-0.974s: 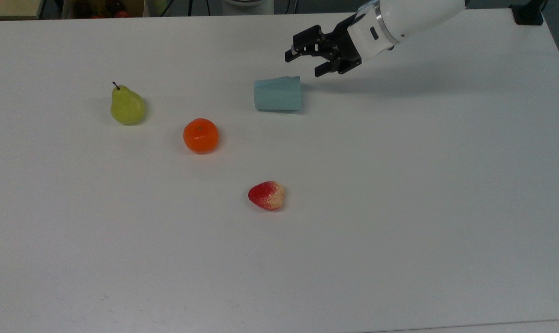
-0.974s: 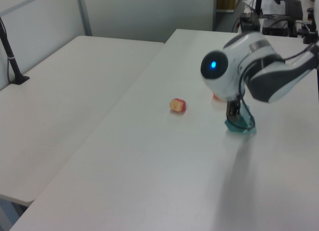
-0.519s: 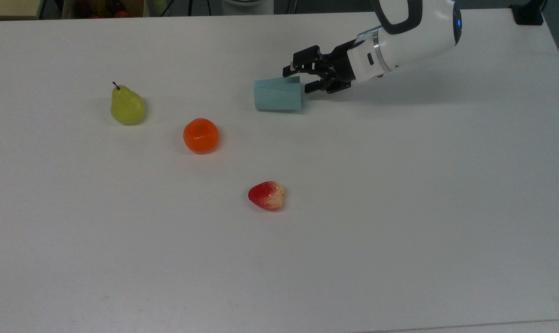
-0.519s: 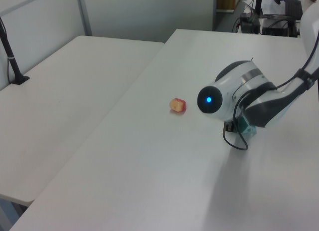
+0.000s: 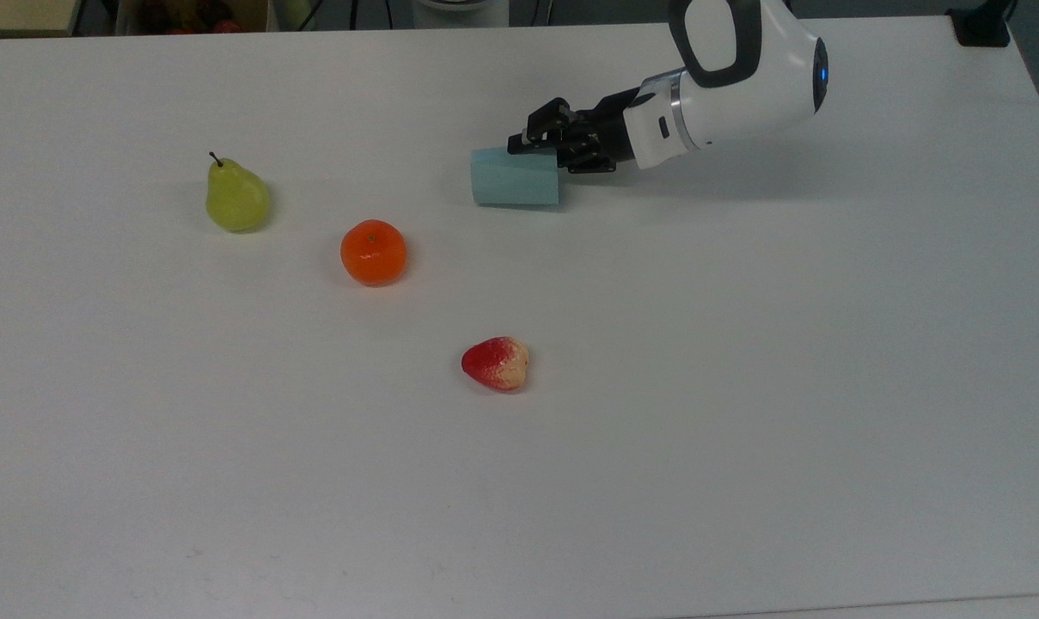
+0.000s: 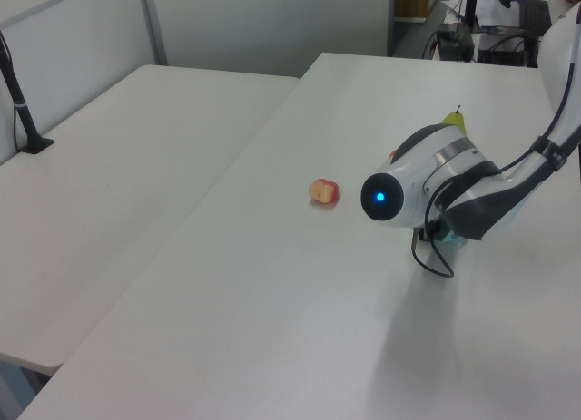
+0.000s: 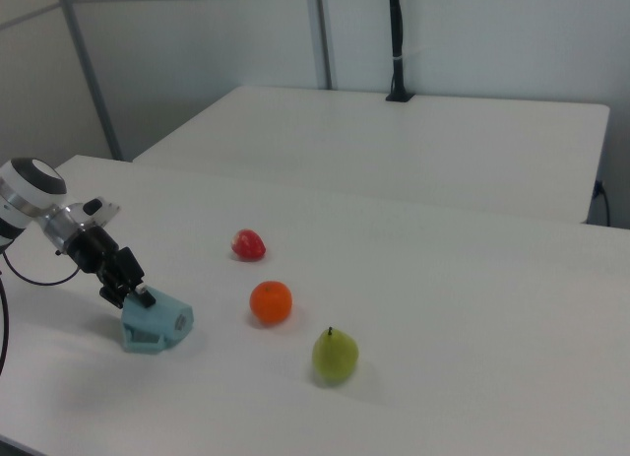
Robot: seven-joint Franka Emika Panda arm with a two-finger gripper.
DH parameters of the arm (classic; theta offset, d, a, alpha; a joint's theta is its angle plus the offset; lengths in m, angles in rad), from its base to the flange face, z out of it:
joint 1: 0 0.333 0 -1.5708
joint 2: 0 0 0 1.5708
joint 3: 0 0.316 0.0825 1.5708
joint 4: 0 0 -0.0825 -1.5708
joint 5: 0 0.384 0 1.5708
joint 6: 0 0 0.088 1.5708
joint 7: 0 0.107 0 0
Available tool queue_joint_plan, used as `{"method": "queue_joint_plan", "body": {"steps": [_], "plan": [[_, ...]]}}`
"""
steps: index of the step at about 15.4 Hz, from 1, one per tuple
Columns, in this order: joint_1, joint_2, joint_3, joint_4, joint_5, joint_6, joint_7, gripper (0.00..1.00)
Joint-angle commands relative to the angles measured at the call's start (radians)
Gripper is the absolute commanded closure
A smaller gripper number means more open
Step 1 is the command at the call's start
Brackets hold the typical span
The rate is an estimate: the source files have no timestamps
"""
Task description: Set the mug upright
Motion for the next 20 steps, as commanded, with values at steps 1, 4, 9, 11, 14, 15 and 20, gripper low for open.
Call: {"method": "queue_joint_plan", "body": {"steps": [1, 4, 9, 11, 14, 15, 20], "plan": [[-0.013, -0.027, -0.001, -0.018, -0.003, -0.021, 0.006, 0.94], [-0.023, -0.061, -0.007, -0.011, -0.003, -0.045, -0.057, 1.00], [-0.083, -0.112, -0.006, 0.024, 0.011, -0.042, -0.160, 1.00], [-0.129, -0.124, -0.003, 0.069, 0.046, -0.015, -0.200, 1.00], [-0.190, -0.149, -0.003, 0.104, 0.222, 0.157, -0.270, 1.00], [-0.209, -0.152, -0.003, 0.103, 0.272, 0.218, -0.287, 1.00], [-0.257, -0.143, -0.003, 0.089, 0.509, 0.403, -0.440, 1.00]]}}
